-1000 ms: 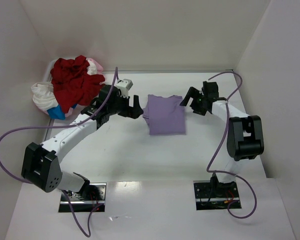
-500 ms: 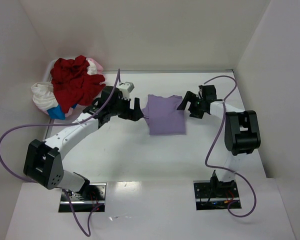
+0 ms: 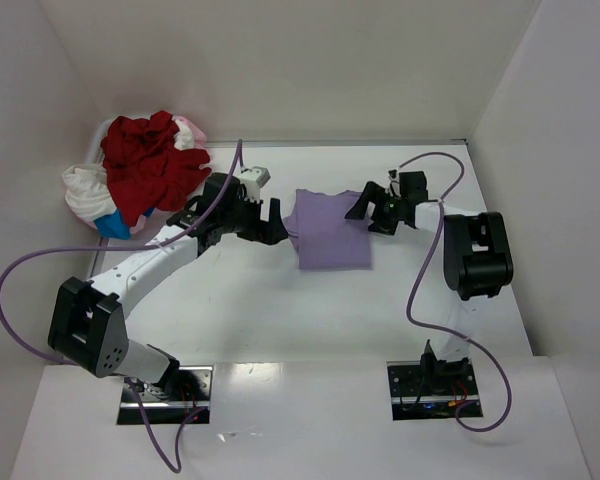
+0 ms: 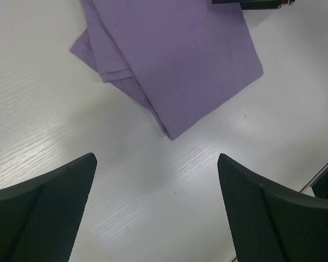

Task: Fold and stack the t-shirts
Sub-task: Put the neatly folded tshirt into the corner of the board with the right arm

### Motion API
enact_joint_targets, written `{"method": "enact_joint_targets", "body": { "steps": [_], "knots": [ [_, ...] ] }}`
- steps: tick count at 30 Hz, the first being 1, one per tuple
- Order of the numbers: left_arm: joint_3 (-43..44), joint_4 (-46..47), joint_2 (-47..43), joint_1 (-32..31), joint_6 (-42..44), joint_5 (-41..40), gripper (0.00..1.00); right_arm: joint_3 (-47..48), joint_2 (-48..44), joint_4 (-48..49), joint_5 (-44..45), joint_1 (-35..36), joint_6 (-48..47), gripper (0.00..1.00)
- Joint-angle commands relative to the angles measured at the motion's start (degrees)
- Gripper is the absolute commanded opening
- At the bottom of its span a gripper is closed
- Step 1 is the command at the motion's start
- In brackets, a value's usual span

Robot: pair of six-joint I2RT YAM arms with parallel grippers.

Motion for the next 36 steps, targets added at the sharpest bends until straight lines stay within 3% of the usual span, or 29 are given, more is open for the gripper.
{"method": "enact_joint_targets", "body": {
  "steps": [1, 6, 10, 13, 18, 20, 21, 23, 31, 36],
  "knots": [
    [0.23, 0.45, -0.37, 0.65, -0.57, 1.12, 0.99, 0.91, 3.83, 0.13, -0.38, 1.11, -0.46, 1.00],
    [0.23, 0.45, -0.89, 0.65, 0.48, 1.12, 0.99, 1.44, 4.36, 0.13, -0.38, 2.25, 0.67, 0.98],
    [0.23, 0.45, -0.89, 0.65, 1.01, 1.12, 0.99, 1.97, 4.36, -0.49, 0.23, 2.77, 1.20, 0.90],
    [0.23, -0.08, -1.42, 0.65, 1.54, 1.12, 0.99, 2.49, 4.36, -1.71, 1.72, 2.78, 1.21, 0.76],
    [-0.30, -0.08, -2.56, 0.65, 1.54, 1.12, 0.99, 4.33, 5.41, -3.91, 4.79, 3.31, 1.21, 0.38],
    [-0.30, -0.08, -2.56, 0.65, 2.06, 1.12, 0.99, 5.65, 6.03, -4.70, 5.67, 3.83, 0.69, 0.28],
    [-0.30, -0.08, -2.56, 0.65, 2.07, 1.12, 0.99, 5.66, 6.03, -5.57, 6.90, 3.83, 0.68, 0.14],
    [-0.30, -0.08, -2.56, 1.17, 2.07, 1.12, 0.99, 7.32, 6.03, -6.19, 8.57, 3.83, 1.91, 0.02],
    [0.23, -0.61, -2.56, 1.70, 3.12, 0.60, 0.99, 14.25, 6.03, -7.86, 15.70, 3.83, 8.40, 0.00],
    [0.76, -0.61, -2.04, 2.23, 4.26, 0.60, 0.99, 20.94, 12.34, -9.01, 16.32, -0.11, 11.14, 0.00]
  ]
}}
